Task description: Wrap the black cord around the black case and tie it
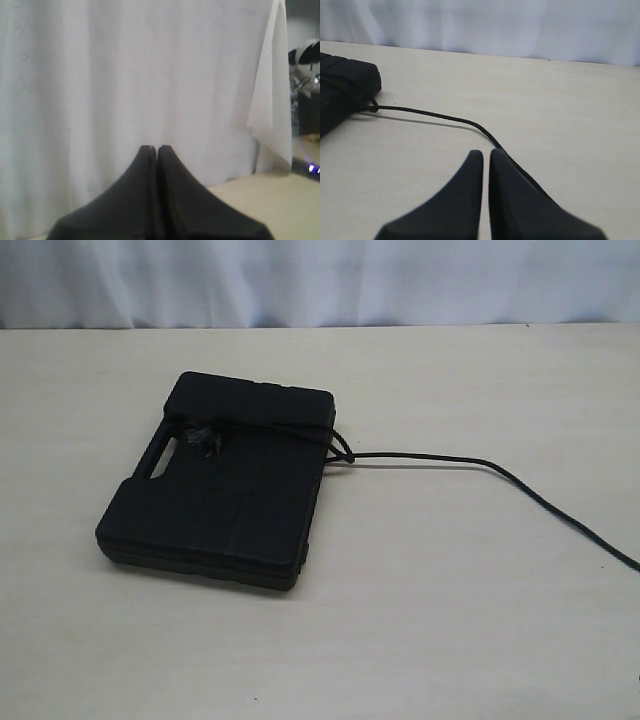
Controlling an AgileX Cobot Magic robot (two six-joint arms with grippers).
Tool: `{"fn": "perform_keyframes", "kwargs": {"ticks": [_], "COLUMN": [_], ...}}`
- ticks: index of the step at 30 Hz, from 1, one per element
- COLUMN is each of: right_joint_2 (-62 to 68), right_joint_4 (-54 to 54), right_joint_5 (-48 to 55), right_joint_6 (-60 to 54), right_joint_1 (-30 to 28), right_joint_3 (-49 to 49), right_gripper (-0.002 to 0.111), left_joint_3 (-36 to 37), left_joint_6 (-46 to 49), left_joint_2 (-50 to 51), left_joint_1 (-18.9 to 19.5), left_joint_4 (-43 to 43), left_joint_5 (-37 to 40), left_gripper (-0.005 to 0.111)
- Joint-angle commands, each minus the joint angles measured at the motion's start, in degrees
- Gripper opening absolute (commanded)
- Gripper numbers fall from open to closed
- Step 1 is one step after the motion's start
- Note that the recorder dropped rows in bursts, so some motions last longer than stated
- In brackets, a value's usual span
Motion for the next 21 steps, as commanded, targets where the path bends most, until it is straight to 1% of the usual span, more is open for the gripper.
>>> {"fn": "perform_keyframes", "kwargs": {"ticks": [1,2,4,7,8,9,12,14,18,20,21], "right_joint_2": [-0.3,-0.3,-0.3,-0.3,-0.3,-0.3,-0.3,-0.3,-0.3,-0.3,-0.3], "right_joint_4": [0.0,0.0,0.0,0.0,0.0,0.0,0.0,0.0,0.0,0.0,0.0], "right_joint_5": [0.1,0.1,0.1,0.1,0.1,0.1,0.1,0.1,0.1,0.1,0.1], "right_joint_6": [-0.3,-0.3,-0.3,-0.3,-0.2,-0.2,-0.2,-0.2,-0.2,-0.2,-0.2], "right_joint_1": [-0.5,-0.5,-0.5,-0.5,-0.5,-0.5,-0.5,-0.5,-0.5,-0.5,-0.5], "right_joint_3": [0.1,0.1,0.1,0.1,0.1,0.1,0.1,0.1,0.1,0.1,0.1], "right_gripper": [0.004,0.004,0.004,0.004,0.004,0.004,0.004,0.004,0.004,0.004,0.004], "left_joint_3": [8.3,10.7,16.5,22.6,23.9,25.8,26.0,26.0,26.0,26.0,26.0], "left_joint_6": [1.1,1.1,1.1,1.1,1.1,1.1,1.1,1.1,0.5,-0.1,-1.7], "left_joint_2": [-8.8,-10.9,-15.5,-15.5,-15.5,-15.5,-15.5,-15.5,-15.5,-15.5,-15.5], "left_joint_1": [6.5,8.2,11.1,13.2,13.5,13.7,13.7,13.7,13.7,13.7,13.7], "left_joint_4": [8.7,9.9,11.3,12.3,12.4,13.1,13.7,13.8,13.4,14.2,15.6], "left_joint_5": [8.9,7.8,2.6,-4.8,-5.3,-5.3,-5.3,-2.2,0.3,5.6,6.9], "left_gripper": [0.0,0.0,0.0,0.0,0.0,0.0,0.0,0.0,0.0,0.0,0.0]}}
